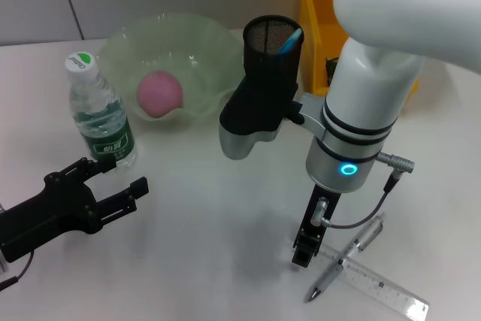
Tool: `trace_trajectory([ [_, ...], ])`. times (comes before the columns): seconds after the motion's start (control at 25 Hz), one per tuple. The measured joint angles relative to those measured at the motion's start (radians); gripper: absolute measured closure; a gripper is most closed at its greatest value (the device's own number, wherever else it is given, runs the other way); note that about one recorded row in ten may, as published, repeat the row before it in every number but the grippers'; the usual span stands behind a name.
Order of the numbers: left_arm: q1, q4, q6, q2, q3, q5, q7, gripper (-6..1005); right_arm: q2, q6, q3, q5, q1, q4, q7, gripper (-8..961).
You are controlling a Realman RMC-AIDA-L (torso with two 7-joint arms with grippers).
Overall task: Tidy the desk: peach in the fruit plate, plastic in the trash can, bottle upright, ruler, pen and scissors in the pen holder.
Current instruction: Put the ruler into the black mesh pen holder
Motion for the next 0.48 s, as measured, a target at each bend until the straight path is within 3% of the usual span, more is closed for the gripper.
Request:
trace_trajectory([
  [0.48, -0.003, -0.002, 0.0, 0.0, -0.013, 0.002, 0.0, 196, 0.0, 0.001, -0.009, -0.002, 0.004, 0.0, 0.0, 548],
])
